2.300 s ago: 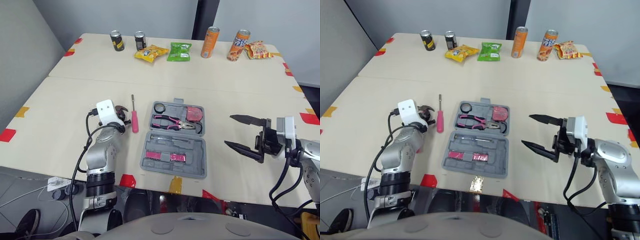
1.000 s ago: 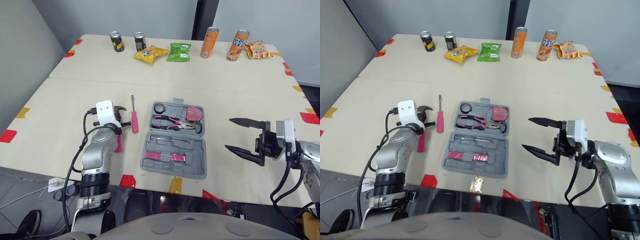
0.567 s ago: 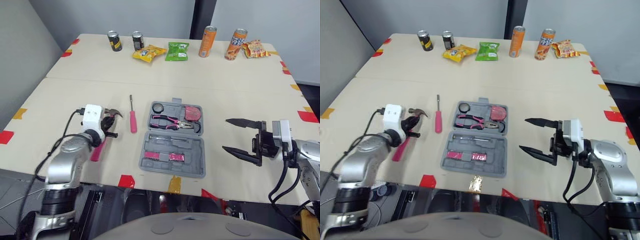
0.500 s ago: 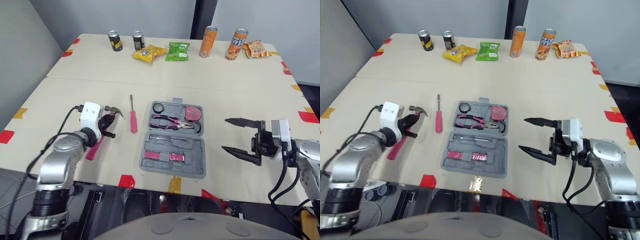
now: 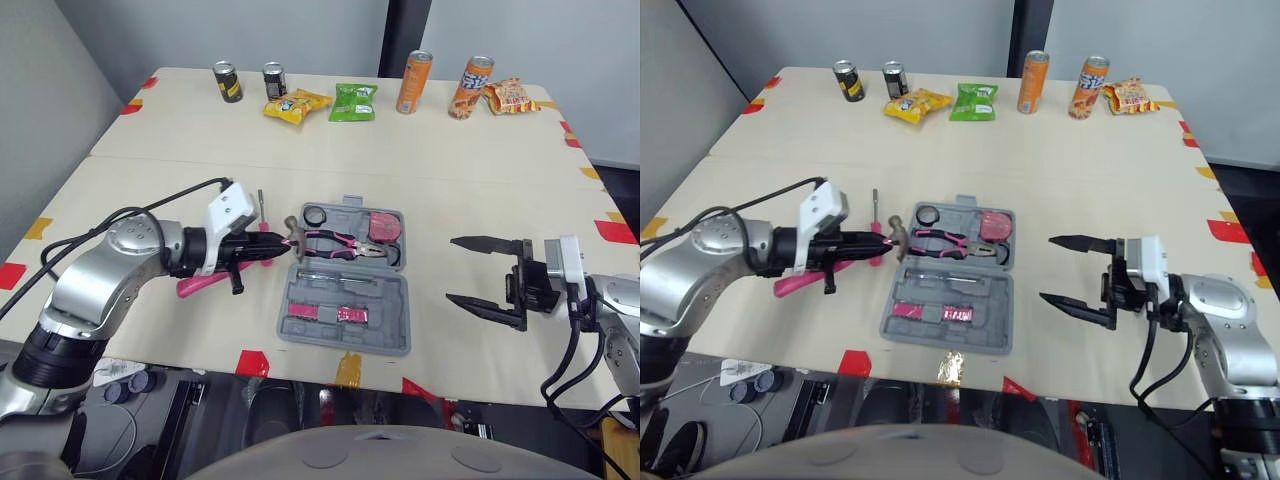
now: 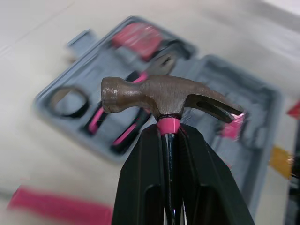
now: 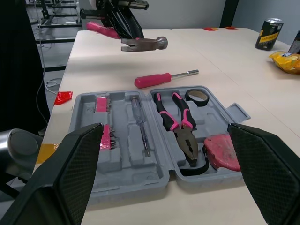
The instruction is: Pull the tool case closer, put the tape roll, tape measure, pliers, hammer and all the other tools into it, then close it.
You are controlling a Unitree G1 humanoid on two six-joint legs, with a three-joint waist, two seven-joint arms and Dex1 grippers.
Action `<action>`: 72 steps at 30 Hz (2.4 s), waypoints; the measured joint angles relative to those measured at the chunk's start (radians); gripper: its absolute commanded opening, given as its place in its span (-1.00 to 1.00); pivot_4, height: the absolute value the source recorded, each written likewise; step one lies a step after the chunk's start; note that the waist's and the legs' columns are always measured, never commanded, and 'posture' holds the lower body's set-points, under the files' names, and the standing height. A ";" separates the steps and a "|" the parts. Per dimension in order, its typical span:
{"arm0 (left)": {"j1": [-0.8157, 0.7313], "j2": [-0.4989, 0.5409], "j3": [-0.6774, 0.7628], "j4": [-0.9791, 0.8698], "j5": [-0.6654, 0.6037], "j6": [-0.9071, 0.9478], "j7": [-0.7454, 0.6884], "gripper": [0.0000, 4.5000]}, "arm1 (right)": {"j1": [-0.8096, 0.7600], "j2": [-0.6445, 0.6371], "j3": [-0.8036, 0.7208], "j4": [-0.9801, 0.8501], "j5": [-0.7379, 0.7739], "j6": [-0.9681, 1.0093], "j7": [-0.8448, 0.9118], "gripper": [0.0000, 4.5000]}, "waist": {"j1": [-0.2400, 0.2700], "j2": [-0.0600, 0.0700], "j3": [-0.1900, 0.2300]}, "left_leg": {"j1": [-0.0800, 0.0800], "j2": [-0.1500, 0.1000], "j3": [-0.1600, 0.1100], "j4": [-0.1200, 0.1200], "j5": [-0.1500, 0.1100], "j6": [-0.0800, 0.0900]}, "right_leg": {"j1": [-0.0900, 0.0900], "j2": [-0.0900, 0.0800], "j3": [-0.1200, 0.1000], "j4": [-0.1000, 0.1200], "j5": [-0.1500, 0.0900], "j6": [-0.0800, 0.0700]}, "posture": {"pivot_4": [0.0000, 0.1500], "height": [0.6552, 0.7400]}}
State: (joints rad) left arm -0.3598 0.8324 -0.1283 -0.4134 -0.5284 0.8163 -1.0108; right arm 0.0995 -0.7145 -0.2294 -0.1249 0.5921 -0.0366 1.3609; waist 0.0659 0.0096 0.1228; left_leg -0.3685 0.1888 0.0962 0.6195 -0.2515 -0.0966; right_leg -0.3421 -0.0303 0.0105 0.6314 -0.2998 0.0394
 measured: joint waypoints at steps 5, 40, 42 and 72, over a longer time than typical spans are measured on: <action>-0.112 -0.041 -0.130 0.002 0.013 0.016 -0.044 -0.99 | 0.035 -0.024 -0.028 0.000 0.002 -0.002 0.019 1.00 | 0.003 0.000 0.000 | 0.000 0.000 0.000 0.000 0.000 0.000 | 0.001 0.000 0.000 0.000 0.000 0.000 | 1.00 0.96; -0.396 -0.397 -0.652 0.265 0.340 0.060 -0.061 -0.99 | 0.109 -0.055 -0.073 -0.011 0.008 -0.020 0.045 1.00 | 0.035 0.001 0.000 | -0.001 -0.002 0.000 0.004 0.000 0.000 | 0.002 0.001 0.001 0.006 0.000 0.001 | 1.00 0.96; -0.400 -0.409 -0.659 0.269 0.346 0.059 -0.065 -0.99 | 0.113 -0.055 -0.073 -0.011 0.008 -0.023 0.045 1.00 | 0.035 0.001 0.000 | -0.001 -0.002 0.000 0.004 0.000 0.000 | 0.002 0.002 0.001 0.006 0.000 0.001 | 1.00 0.96; -0.428 -0.495 -0.679 0.358 0.383 0.082 -0.105 0.52 | 0.128 -0.043 -0.070 -0.013 0.005 -0.048 0.024 1.00 | 0.038 0.001 -0.001 | -0.001 -0.002 0.000 0.005 0.000 0.000 | 0.003 0.002 0.002 0.008 0.000 0.001 | 1.00 0.96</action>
State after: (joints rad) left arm -0.7882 0.3373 -0.8071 -0.0555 -0.1451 0.8979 -1.1159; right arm 0.2277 -0.7578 -0.2999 -0.1374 0.5967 -0.0848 1.3847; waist 0.1035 0.0108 0.1218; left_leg -0.3691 0.1866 0.0962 0.6250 -0.2518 -0.0969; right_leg -0.3395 -0.0278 0.0123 0.6390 -0.2995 0.0401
